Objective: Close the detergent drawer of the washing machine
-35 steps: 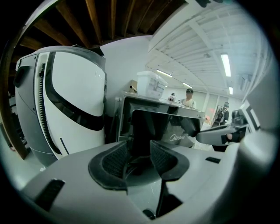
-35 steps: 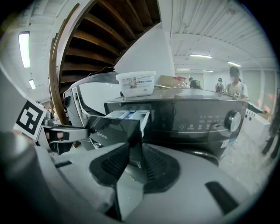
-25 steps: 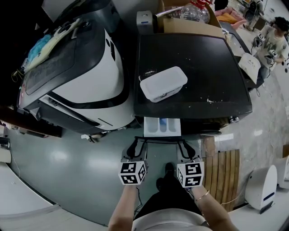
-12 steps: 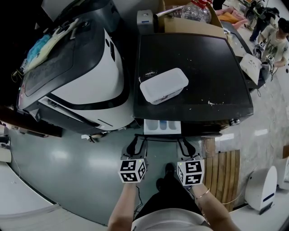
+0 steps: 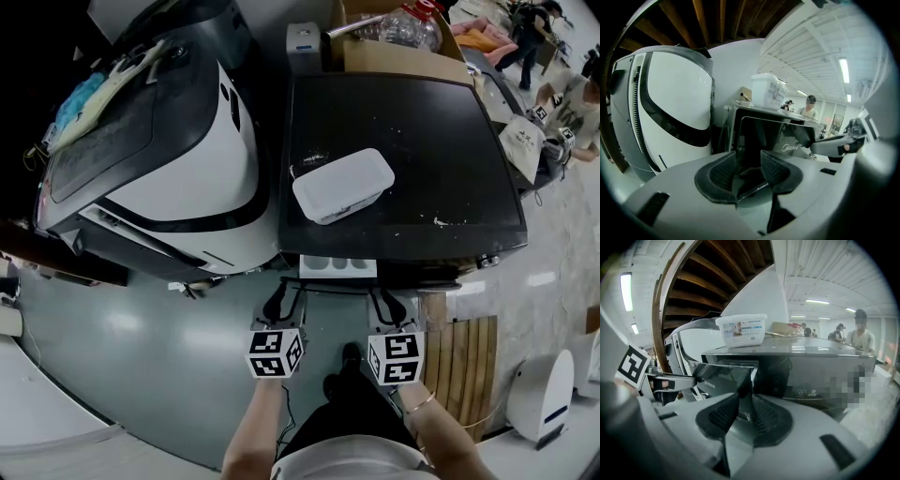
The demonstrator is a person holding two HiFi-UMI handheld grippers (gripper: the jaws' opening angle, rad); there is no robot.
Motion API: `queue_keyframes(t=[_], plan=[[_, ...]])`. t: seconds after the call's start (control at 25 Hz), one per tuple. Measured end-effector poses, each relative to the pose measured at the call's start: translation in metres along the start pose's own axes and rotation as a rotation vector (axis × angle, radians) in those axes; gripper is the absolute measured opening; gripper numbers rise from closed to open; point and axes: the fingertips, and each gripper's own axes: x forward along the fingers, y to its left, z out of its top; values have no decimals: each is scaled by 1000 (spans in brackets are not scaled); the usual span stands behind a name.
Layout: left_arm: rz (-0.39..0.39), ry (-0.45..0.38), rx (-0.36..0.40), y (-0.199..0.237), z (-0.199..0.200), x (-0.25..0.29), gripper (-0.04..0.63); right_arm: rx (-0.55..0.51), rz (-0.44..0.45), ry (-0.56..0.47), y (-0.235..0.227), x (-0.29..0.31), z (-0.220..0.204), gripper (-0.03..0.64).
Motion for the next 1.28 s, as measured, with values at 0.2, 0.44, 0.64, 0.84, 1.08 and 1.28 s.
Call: queue_keyframes(t=[0.2, 0.44, 0.64, 0.84, 1.08, 1.28], plan=[[1, -2, -5, 2, 5, 8, 148, -1, -11, 2, -3, 7, 5, 91], [10, 0, -16, 5, 10, 15, 147, 0, -21, -4, -6, 14, 11, 91], [19, -2, -27, 7, 14, 22, 147, 2, -29, -4, -8, 20, 16, 91], [29, -2, -38, 9, 16, 26, 146, -3, -35, -5, -9, 24, 17, 91], [42, -4, -51, 10, 19, 32, 141, 8, -40, -4, -12, 30, 22, 91], [50, 6, -46, 12, 20, 36, 138, 13, -39, 5, -14, 34, 23, 89]])
